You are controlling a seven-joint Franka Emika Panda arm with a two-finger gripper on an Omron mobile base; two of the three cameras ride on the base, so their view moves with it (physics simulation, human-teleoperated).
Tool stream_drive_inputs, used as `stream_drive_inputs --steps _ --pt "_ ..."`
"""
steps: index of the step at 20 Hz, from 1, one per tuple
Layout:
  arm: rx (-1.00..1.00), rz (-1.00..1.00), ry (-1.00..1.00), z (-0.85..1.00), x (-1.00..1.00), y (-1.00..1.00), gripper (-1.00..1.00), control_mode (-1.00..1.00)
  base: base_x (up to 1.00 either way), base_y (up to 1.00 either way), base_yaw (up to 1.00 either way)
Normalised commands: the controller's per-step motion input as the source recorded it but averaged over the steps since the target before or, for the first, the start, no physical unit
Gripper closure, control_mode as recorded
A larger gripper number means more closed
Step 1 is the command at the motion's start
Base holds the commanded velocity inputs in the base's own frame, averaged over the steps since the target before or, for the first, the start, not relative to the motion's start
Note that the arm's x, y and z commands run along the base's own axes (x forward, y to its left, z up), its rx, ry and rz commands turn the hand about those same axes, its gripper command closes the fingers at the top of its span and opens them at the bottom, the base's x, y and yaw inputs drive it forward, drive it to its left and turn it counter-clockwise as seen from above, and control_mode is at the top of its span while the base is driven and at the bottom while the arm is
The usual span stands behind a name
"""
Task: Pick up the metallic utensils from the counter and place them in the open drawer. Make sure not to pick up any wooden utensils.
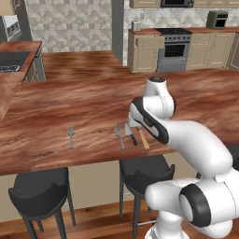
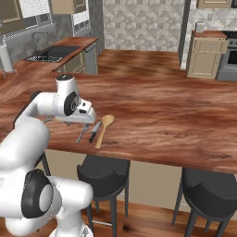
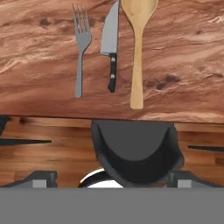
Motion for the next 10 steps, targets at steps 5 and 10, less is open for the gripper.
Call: stream_drive_inputs --steps 5,10 --pt "0.03 -0.01 0.00 -0.70 0.48 0.21 -1.00 -1.00 0.00 0.00 0.00" --pt "0.00 -0.03 0.00 -0.19 0.39 0.00 -1.00 -1.00 0.00 0.00 0.00"
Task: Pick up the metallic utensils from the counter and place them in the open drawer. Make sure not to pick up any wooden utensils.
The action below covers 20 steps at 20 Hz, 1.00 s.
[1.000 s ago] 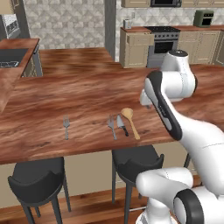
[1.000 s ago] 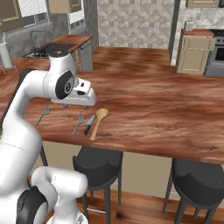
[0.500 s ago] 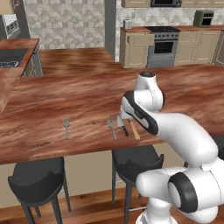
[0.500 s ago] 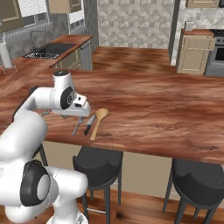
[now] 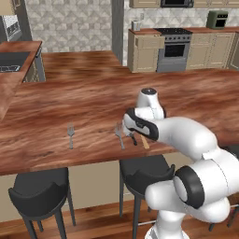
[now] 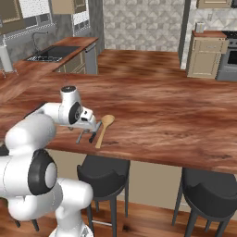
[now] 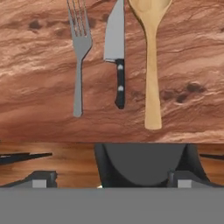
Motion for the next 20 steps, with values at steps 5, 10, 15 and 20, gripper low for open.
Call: stream_drive_inputs --steps 5,10,15,20 --pt "0.00 0.00 0.00 -0.34 0.76 0.10 -1.00 -1.00 0.00 0.00 0.00" --pt "0.00 0.00 0.00 -0.34 0.56 0.13 -1.00 -1.00 0.00 0.00 0.00" --pt "0.00 0.00 0.00 -0.14 0.50 0.01 -1.00 -1.00 0.00 0.00 0.00" --pt "0.00 0.00 0.03 -0.19 0.12 -0.06 -1.00 -1.00 0.00 0.00 0.00"
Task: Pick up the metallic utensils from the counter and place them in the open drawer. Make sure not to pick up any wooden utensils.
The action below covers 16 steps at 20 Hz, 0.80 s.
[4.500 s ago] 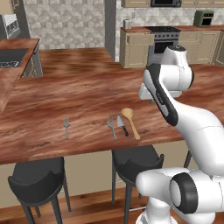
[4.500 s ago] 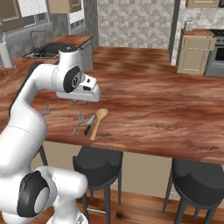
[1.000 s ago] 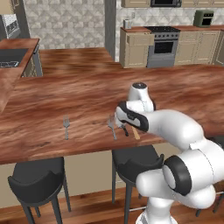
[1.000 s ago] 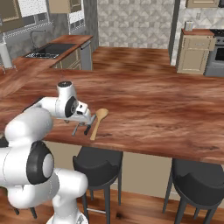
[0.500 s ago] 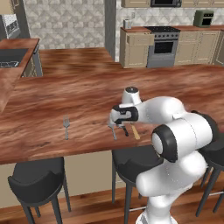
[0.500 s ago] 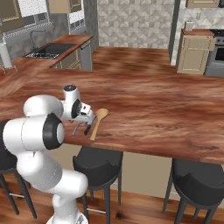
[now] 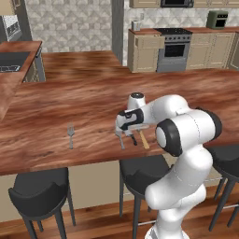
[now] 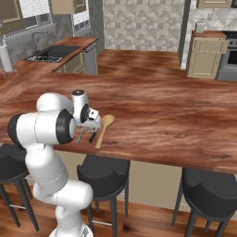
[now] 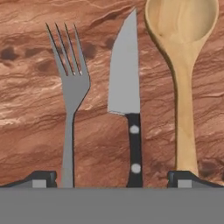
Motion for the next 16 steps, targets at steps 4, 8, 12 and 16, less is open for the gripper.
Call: stream_drive_inputs --steps 4,8,12,16 --pt "0.00 0.00 0.09 -0.26 -0.28 -0.18 -1.00 -1.00 0.00 0.00 0.00" --pt "0.00 0.00 0.18 -0.40 -0.04 -0.09 -1.00 -1.00 0.00 0.00 0.00" --pt "0.00 0.00 0.12 -0.55 0.05 0.00 -1.00 -1.00 0.00 0.00 0.00" --pt "0.00 0.00 0.06 -0.54 0.03 0.00 -1.00 -1.00 0.00 0.00 0.00"
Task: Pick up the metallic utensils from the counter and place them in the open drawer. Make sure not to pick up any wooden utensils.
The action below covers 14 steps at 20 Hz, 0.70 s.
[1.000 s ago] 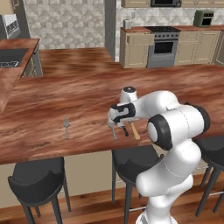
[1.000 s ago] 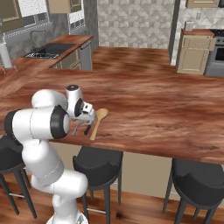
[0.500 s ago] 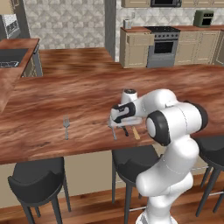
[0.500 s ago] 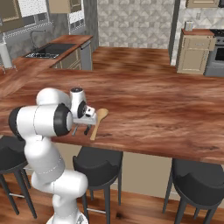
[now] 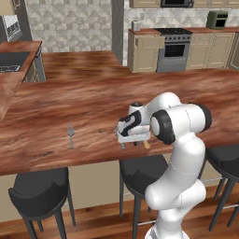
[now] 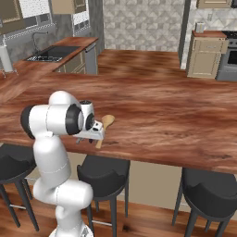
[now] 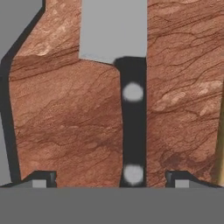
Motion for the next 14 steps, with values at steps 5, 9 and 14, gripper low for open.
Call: stream_drive_inputs --steps 5,9,14 --pt "0.00 0.00 0.08 -0.42 0.00 0.00 -1.00 -1.00 0.00 0.00 0.00" --pt "0.00 0.00 0.04 -0.23 0.00 0.00 -1.00 -1.00 0.00 0.00 0.00" --pt "0.00 0.00 0.06 -0.13 0.00 0.00 -1.00 -1.00 0.00 0.00 0.00"
